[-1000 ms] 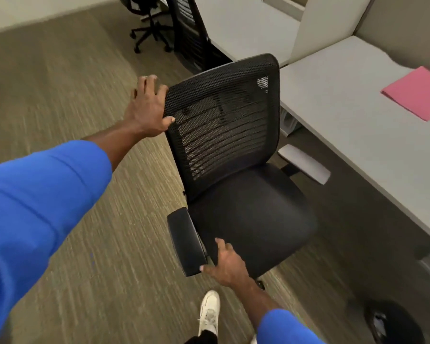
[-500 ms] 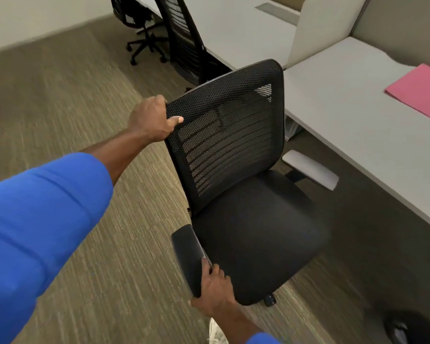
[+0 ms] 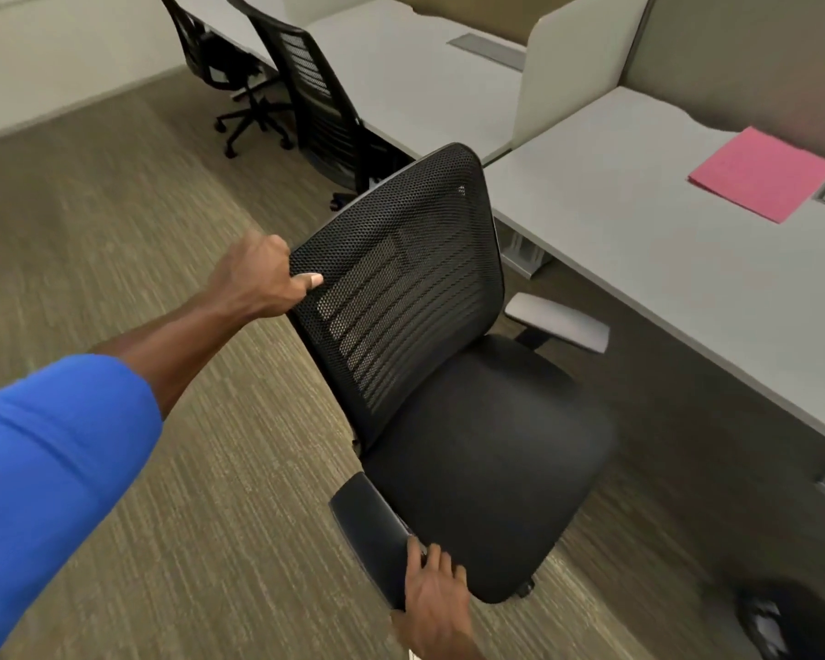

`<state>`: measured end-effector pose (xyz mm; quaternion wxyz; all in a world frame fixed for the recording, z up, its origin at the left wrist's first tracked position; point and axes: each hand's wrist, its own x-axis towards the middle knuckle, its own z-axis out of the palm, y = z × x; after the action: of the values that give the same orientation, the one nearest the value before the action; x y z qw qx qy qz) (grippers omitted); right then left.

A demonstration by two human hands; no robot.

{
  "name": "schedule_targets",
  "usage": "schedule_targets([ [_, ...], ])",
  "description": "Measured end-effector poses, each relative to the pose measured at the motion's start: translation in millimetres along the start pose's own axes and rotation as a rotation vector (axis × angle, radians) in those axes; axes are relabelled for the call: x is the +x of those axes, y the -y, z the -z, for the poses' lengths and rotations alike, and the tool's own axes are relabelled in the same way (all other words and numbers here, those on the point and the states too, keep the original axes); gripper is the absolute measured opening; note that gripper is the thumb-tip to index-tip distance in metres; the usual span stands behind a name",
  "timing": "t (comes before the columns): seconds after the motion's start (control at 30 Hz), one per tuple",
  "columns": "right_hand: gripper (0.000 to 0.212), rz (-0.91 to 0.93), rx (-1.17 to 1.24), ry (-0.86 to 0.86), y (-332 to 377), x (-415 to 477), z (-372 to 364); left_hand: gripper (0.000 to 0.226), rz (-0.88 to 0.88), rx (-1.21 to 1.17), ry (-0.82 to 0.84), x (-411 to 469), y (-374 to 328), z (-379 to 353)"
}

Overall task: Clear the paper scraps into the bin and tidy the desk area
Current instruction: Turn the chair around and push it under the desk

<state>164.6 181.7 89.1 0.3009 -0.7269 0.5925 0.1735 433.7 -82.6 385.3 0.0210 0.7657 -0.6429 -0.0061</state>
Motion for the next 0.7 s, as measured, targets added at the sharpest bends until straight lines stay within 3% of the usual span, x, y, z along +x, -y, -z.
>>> schedule_targets([
  [0.23,0.108,-0.057,-0.108,0.003,-20,-13,-3,0.060,-0.015,-0.067,0.013,-18,-8,-2],
  [0.57,0.086,-0.127,-0.044,-0.082,-98,-47,-16,0.059,0.030,-0.269,0.092,-58,-54,-5],
  [0.7,0.094,-0.140,-0.054,-0.094,-136,-67,-20,0.059,0.063,-0.247,0.078,-82,-87,-12],
])
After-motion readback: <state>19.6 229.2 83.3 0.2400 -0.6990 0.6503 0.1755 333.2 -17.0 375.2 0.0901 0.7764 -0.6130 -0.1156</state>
